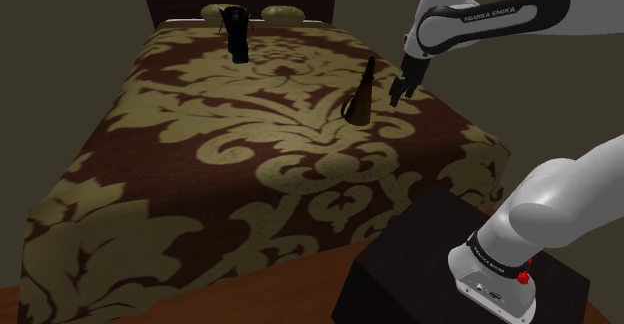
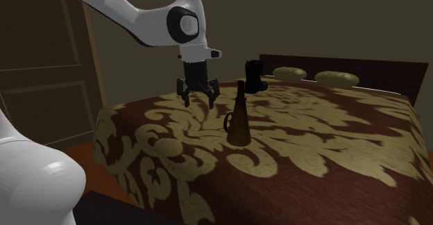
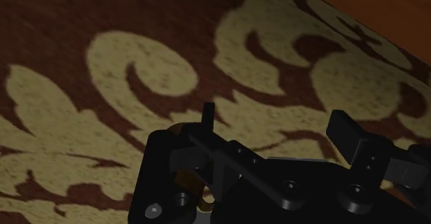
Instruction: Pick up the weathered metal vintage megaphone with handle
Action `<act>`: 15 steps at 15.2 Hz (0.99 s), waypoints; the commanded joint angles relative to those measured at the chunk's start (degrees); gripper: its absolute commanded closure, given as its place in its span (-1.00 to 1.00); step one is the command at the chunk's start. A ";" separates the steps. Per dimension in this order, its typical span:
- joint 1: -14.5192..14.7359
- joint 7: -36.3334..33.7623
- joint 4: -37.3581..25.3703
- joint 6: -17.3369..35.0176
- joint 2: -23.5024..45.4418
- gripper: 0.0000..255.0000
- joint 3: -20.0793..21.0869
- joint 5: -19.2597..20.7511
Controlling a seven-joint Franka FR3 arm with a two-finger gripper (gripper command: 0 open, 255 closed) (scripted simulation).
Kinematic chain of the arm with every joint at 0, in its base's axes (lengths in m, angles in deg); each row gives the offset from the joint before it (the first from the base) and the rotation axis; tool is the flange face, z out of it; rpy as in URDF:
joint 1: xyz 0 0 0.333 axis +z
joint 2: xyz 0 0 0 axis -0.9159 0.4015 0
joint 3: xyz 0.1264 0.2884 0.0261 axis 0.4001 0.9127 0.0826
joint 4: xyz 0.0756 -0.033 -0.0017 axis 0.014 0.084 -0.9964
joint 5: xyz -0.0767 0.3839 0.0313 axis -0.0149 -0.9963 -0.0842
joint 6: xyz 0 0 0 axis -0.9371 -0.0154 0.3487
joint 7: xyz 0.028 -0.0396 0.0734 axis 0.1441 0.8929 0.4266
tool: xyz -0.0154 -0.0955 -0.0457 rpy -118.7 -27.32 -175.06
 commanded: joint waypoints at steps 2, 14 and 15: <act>0.04 3.47 -3.91 4.40 5.54 -1.00 -1.78 -0.83; -1.44 18.83 -24.00 15.12 26.96 -1.00 -5.37 -11.24; -1.87 20.10 -26.15 15.50 28.79 -1.00 -5.31 -12.38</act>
